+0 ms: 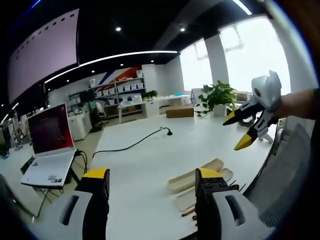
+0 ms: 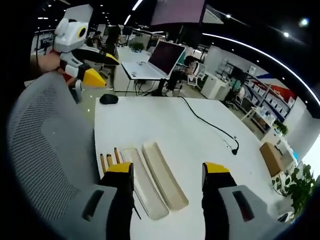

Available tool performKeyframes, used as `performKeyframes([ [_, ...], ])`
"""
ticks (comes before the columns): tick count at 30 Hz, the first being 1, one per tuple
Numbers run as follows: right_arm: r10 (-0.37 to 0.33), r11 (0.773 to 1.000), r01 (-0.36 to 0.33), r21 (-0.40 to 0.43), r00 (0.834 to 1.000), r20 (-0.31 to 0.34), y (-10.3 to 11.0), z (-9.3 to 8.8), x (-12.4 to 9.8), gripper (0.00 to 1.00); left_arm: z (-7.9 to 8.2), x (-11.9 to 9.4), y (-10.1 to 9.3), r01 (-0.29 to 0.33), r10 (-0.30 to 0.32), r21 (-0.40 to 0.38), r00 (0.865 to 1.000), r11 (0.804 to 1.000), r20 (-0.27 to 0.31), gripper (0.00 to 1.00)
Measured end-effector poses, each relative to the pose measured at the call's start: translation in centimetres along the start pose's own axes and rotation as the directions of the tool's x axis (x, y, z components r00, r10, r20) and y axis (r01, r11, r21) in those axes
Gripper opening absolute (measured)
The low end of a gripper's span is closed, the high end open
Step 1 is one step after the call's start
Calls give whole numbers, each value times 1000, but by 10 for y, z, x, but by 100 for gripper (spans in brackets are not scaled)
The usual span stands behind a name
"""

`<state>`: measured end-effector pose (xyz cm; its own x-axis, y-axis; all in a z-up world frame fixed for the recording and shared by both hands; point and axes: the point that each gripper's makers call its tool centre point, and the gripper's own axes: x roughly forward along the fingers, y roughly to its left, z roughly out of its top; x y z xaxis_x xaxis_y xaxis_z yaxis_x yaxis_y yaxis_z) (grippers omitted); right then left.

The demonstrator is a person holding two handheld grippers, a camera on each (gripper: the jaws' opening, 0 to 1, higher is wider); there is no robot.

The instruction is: Arrange the utensils inside the cutlery case until each visible utensil rests in its matching compartment.

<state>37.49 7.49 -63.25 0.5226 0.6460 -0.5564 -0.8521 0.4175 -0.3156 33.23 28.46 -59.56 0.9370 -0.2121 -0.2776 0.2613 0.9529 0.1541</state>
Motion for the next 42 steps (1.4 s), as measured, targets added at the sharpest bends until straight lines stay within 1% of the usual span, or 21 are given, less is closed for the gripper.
performKeyframes([
  [2, 14, 1000, -14, -5, 1000, -4, 2, 1, 3, 50, -1, 0, 2, -7, 7, -12, 1000, 1000, -2, 70],
  [4, 30, 999, -30, -19, 999, -21, 6, -1, 7, 45, -4, 0, 0, 5, -5, -31, 1000, 1000, -22, 64],
  [6, 45, 998, -46, -32, 998, -31, 10, -2, 9, 40, -3, -1, 0, 3, -3, -26, 1000, 1000, -15, 64],
  [8, 71, 996, -74, -58, 996, -52, 15, -6, 13, 41, -2, -1, 0, 1, -2, -23, 1000, 1000, -11, 64],
  [9, 76, 991, -85, -99, 993, -90, 17, -12, 14, 41, -2, -1, 0, 1, -2, -24, 1000, 1000, -14, 64],
  [10, 77, 990, -88, -107, 992, -101, 18, -13, 15, 40, -3, -1, 0, 2, -2, -24, 1000, 1000, -17, 64],
  [11, 94, 987, -108, -119, 988, -120, 23, -17, 18, 39, -3, -1, 0, 1, -2, -25, 1000, 1000, -19, 64],
  [15, 140, 983, -154, -96, 981, -135, 35, -23, 23, 39, -3, -2, 0, -5, 5, -24, 1000, 1000, -20, 64],
  [18, 166, 978, -183, -100, 973, -158, 43, -29, 28, 38, -3, -2, 0, -8, 7, -24, 1000, 1000, -21, 64],
  [20, 176, 975, -195, -105, 970, -167, 46, -31, 30, 36, -3, -2, 1, -9, 9, -25, 1000, 1000, -20, 64],
  [22, 196, 972, -215, -93, 965, -174, 49, -32, 32, 31, -3, -2, 1, -10, 9, -26, 1000, 1000, -21, 64],
  [23, 199, 972, -218, -94, 964, -177, 49, -32, 33, 30, -3, -2, 1, -10, 10, -26, 1000, 1000, -22, 64],
  [25, 208, 969, -228, -98, 961, -181, 51, -33, 35, 31, -3, -2, 0, -10, 9, -24, 1000, 1000, -23, 63],
  [28, 242, 963, -261, -72, 949, -200, 57, -37, 40, 29, -3, -2, 0, -6, 6, -21, 1000, 1000, -25, 63],
  [30, 251, 960, -271, -70, 945, -207, 59, -40, 43, 26, -3, -2, -1, -4, 4, -22, 1000, 1000, -27, 63],
  [33, 274, 954, -295, -62, 934, -230, 66, -47, 49, 26, -3, -2, -1, -5, 4, -21, 1000, 1000, -27, 63],
  [36, 283, 946, -313, -85, 925, -255, 72, -52, 51, 26, -3, -2, 0, -5, 5, -20, 1000, 1000, -29, 63],
  [42, 292, 940, -327, -93, 917, -270, 76, -54, 55, 25, -3, -3, 0, -6, 5, -19, 999, 1000, -31, 63],
])
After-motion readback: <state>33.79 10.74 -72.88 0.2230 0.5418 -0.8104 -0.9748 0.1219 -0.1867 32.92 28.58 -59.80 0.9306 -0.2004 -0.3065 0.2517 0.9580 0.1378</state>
